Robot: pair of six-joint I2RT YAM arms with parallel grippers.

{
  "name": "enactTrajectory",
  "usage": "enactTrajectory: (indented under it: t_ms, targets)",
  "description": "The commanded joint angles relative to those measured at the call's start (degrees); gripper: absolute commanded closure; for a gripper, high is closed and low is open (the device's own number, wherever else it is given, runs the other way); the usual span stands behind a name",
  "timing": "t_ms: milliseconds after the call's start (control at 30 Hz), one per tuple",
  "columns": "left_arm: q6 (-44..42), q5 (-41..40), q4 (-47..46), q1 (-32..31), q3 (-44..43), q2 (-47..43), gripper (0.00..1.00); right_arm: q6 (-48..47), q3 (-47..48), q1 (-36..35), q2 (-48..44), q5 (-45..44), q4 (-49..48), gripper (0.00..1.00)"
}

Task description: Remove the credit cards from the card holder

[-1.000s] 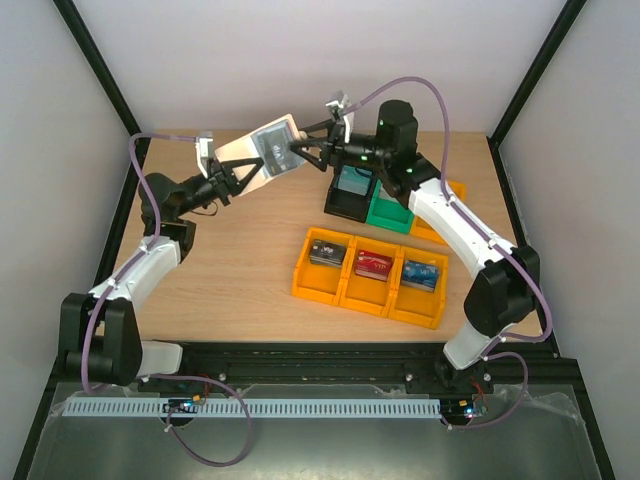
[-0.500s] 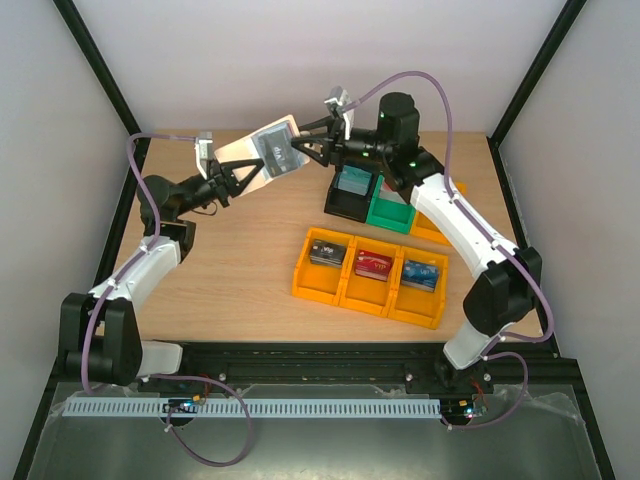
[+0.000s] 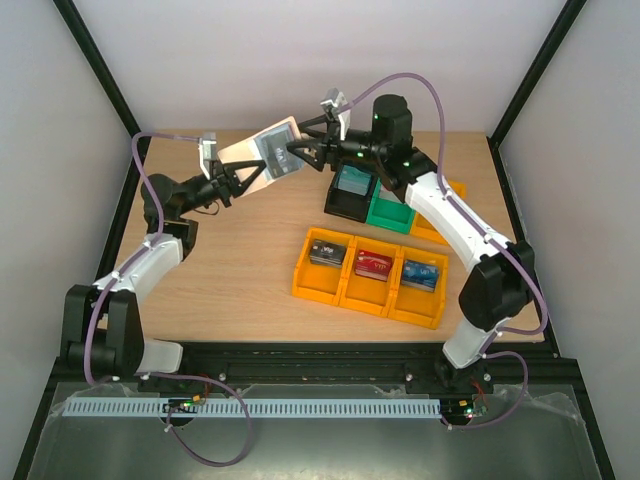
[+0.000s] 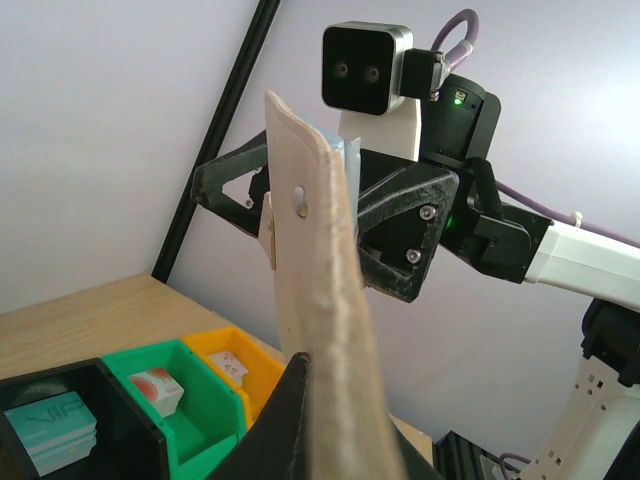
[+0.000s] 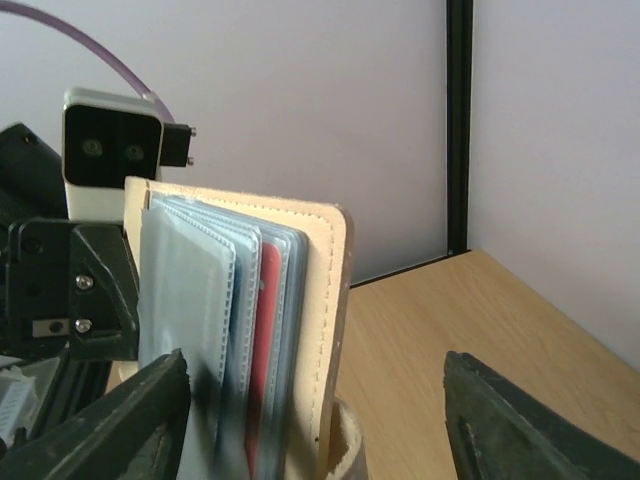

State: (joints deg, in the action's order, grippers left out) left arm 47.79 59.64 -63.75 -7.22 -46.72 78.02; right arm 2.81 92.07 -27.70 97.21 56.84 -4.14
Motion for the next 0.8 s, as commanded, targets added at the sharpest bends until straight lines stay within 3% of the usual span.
enactTrajectory:
  t_ms: [0,167,767]
  targets:
    - [-1.8,1.4,-5.2,-0.2,-1.4,0.1,0.97,-4.0,2.1,0.8,0.6,-0.1,1.8,0.31]
    - [-3.3,2.1,-5.6,-0.1,-1.4,-0.1,0.98,-4.9,2.3,3.3,-0.2,3.6,3.7,0.30]
    - [-4.9,2.1,-4.0,-1.7,-1.6,-0.7,0.98,-2.3,1.6,1.6,-0.3,9.7,5.8,0.26]
